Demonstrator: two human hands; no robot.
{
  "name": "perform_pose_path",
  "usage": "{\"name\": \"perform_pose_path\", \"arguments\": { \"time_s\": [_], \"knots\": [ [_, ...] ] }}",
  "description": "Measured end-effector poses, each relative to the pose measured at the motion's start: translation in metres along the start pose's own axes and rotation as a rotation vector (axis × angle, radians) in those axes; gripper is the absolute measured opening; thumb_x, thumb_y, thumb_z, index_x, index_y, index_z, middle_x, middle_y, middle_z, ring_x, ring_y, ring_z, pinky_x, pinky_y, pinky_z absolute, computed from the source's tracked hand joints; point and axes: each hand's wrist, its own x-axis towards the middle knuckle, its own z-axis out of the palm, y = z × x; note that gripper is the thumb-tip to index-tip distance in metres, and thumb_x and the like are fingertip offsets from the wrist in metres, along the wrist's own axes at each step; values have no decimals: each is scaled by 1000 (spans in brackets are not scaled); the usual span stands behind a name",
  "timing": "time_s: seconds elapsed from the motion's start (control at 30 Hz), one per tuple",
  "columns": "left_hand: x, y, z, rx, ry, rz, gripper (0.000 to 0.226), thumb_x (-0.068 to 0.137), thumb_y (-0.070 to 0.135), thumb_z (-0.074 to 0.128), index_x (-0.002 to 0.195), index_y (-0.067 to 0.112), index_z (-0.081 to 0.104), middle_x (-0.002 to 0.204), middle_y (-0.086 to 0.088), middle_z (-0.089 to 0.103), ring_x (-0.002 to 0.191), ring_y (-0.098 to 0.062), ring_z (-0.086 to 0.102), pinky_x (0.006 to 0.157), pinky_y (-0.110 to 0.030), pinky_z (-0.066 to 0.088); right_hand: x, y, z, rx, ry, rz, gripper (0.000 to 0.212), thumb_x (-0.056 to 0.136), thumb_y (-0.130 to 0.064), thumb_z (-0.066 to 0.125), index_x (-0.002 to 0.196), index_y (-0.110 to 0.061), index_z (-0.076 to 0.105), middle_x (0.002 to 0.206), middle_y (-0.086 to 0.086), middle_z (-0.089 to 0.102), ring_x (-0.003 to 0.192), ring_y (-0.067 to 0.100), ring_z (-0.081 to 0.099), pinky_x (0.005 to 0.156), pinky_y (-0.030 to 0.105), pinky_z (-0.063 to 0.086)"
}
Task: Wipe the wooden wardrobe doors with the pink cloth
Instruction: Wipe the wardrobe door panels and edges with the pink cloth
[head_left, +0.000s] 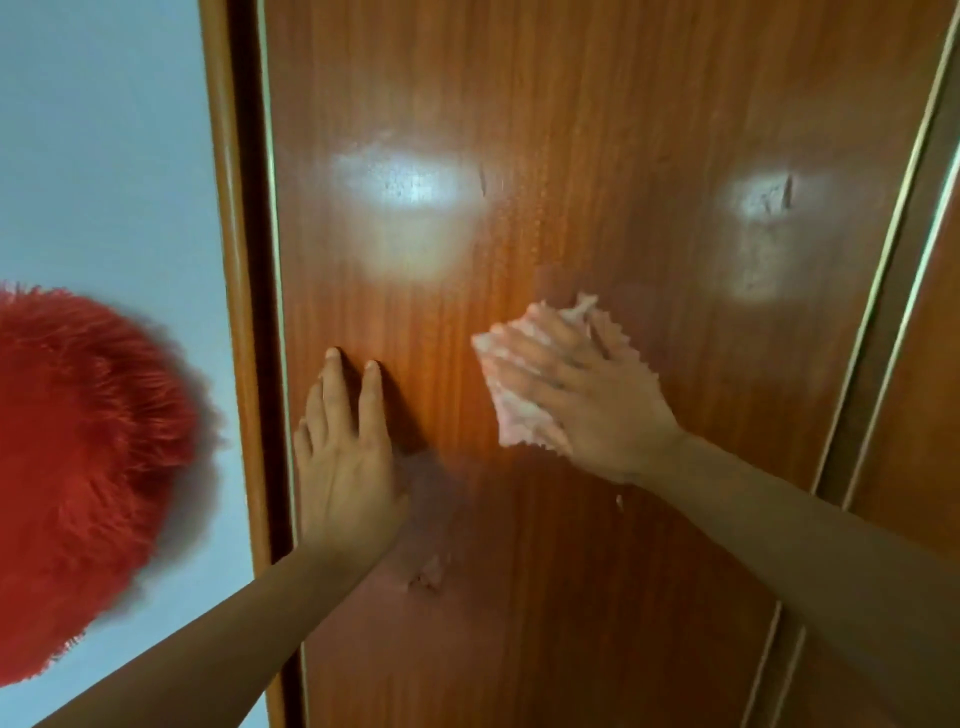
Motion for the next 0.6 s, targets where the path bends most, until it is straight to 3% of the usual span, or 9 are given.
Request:
{"name": "perform_pose_path", "arguments": {
  "time_s": [0.07, 0.13, 0.2, 0.33, 0.4, 0.5, 0.6],
  "knots": [
    [-5, 16, 3, -71, -7, 7, 83, 73, 21, 60, 145, 10, 21, 154, -22, 7, 139, -44, 11, 107, -59, 21, 0, 25, -6, -27, 16, 171, 65, 94, -45, 28, 153, -25, 9, 161, 2, 7, 148, 30, 3, 115, 53, 3],
    [-11, 28, 7, -120, 3, 18, 77, 76, 41, 37, 146, 13, 23, 155, -18, 5, 141, -40, 6, 107, -58, 19, -20, 7, 5, -19, 25, 229, 71, 92, -45, 34, 153, -22, 5, 161, 1, -2, 147, 31, -2, 114, 55, 3],
    [-21, 35, 15, -110, -24, 55, 78, 74, 45, 26, 146, 14, 24, 156, -15, 5, 142, -37, 4, 107, -57, 20, -65, -37, 25, 17, -5, 64, 78, 89, -42, 41, 153, -22, 3, 161, -1, -10, 147, 31, -8, 113, 57, 0],
    [-39, 42, 30, 0, -109, 205, 82, 71, 13, 63, 144, 17, 26, 156, -12, 8, 142, -37, 8, 105, -58, 29, -133, -58, 39, 16, -217, -435, 83, 83, -42, 62, 152, -27, 19, 162, -6, 5, 148, 24, 0, 115, 49, -12],
    [-41, 52, 30, 19, -135, 278, 76, 73, 14, 55, 143, 19, 27, 157, -10, 9, 141, -36, 10, 104, -57, 31, -123, -30, 30, 16, -190, -483, 77, 88, -44, 56, 152, -28, 18, 161, -6, 6, 148, 23, 2, 117, 47, -12],
    [-39, 75, 25, -21, -162, 278, 70, 75, 34, 25, 143, 20, 29, 157, -7, 11, 141, -36, 12, 105, -58, 29, -88, 31, 12, 53, -23, -136, 63, 95, -49, 36, 151, -30, 16, 160, -2, 13, 147, 26, 9, 116, 49, -2],
    [-42, 87, 33, -26, -155, 225, 69, 77, 27, 38, 144, 18, 26, 157, -7, 8, 141, -36, 8, 106, -62, 24, -77, 62, 3, 39, 42, 228, 61, 97, -52, 30, 152, -28, 20, 160, 4, 16, 146, 31, 8, 115, 54, 4]
  ]
}}
